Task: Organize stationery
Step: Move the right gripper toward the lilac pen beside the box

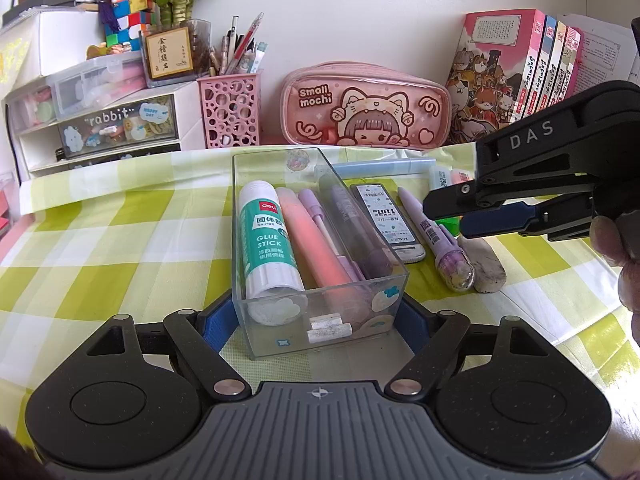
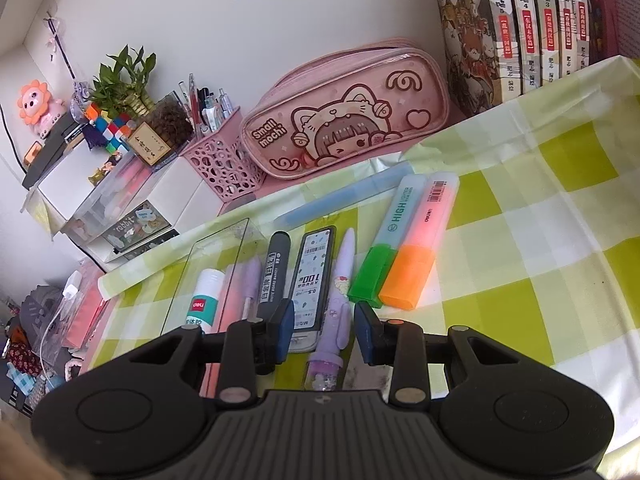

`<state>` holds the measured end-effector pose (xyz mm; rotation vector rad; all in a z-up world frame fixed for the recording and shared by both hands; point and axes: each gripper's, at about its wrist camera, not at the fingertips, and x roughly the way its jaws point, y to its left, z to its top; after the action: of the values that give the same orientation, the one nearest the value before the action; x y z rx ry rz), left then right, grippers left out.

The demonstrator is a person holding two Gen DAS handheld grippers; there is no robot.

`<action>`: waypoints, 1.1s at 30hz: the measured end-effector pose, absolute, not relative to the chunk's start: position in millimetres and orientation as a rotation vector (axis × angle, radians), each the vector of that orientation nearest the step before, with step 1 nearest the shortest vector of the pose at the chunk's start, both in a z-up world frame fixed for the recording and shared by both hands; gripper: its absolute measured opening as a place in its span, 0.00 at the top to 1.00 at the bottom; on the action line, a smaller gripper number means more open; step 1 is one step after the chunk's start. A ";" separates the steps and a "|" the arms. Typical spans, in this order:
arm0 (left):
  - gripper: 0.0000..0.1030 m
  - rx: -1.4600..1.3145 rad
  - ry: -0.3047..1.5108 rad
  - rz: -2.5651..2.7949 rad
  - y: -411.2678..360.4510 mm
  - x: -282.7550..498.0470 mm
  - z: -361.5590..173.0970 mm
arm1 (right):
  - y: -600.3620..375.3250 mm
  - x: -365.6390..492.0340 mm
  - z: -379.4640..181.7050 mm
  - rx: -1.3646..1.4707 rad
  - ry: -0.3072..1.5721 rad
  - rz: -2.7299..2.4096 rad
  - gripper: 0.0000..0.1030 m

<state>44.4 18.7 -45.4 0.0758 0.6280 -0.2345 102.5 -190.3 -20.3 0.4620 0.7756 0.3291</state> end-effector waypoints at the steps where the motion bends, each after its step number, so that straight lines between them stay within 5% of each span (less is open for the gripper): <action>1: 0.23 0.076 0.628 -0.234 18.6 44.4 -45.4 | -189.6 103.1 -20.3 0.465 0.773 0.343 0.66; 33: 0.24 0.077 0.623 -0.226 18.3 44.3 -45.0 | -167.2 108.5 -32.8 0.246 0.731 0.360 0.75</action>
<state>44.3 18.3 -45.0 0.0765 0.6235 -0.2258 108.5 -167.2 -32.8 0.2463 0.7311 0.3600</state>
